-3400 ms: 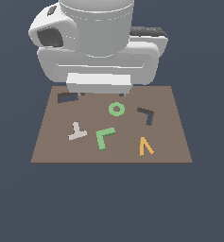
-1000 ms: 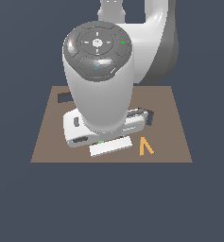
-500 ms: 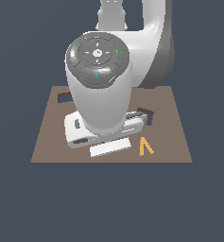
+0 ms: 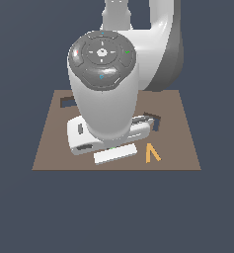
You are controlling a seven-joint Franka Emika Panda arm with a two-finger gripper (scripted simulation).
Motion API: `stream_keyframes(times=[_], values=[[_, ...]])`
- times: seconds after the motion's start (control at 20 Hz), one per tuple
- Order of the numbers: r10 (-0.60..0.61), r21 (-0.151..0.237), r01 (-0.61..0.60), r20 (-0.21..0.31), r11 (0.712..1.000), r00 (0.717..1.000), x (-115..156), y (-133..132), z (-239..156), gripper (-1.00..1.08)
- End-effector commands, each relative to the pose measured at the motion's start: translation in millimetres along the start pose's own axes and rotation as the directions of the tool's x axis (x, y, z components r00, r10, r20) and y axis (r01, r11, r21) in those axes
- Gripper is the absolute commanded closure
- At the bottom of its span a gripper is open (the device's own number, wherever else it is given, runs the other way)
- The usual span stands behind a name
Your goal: Insert a designated object into the corresponding slot on a board.
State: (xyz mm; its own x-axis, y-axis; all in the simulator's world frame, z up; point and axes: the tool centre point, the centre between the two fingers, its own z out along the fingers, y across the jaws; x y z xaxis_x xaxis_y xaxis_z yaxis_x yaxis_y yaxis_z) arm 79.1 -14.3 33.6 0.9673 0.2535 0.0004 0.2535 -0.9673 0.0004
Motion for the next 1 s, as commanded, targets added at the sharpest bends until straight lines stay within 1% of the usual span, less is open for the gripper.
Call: stream_keyframes(times=[0.0, 0.3, 0.6, 0.8, 0.95], values=[[0.001, 0.0, -0.001, 0.001, 1.0, 1.0, -0.4, -0.1, 0.5, 1.08], [0.037, 0.0, -0.037, 0.001, 0.999, 0.999, -4.1, -0.2, 0.3, 1.08], [0.128, 0.0, -0.128, 0.001, 0.992, 0.992, -13.2, -1.3, -0.1, 1.08], [0.217, 0.0, -0.217, 0.001, 0.976, 0.976, -22.2, -3.2, -0.5, 1.08], [0.296, 0.0, -0.296, 0.001, 0.955, 0.955, -30.2, -5.7, -0.8, 1.08]])
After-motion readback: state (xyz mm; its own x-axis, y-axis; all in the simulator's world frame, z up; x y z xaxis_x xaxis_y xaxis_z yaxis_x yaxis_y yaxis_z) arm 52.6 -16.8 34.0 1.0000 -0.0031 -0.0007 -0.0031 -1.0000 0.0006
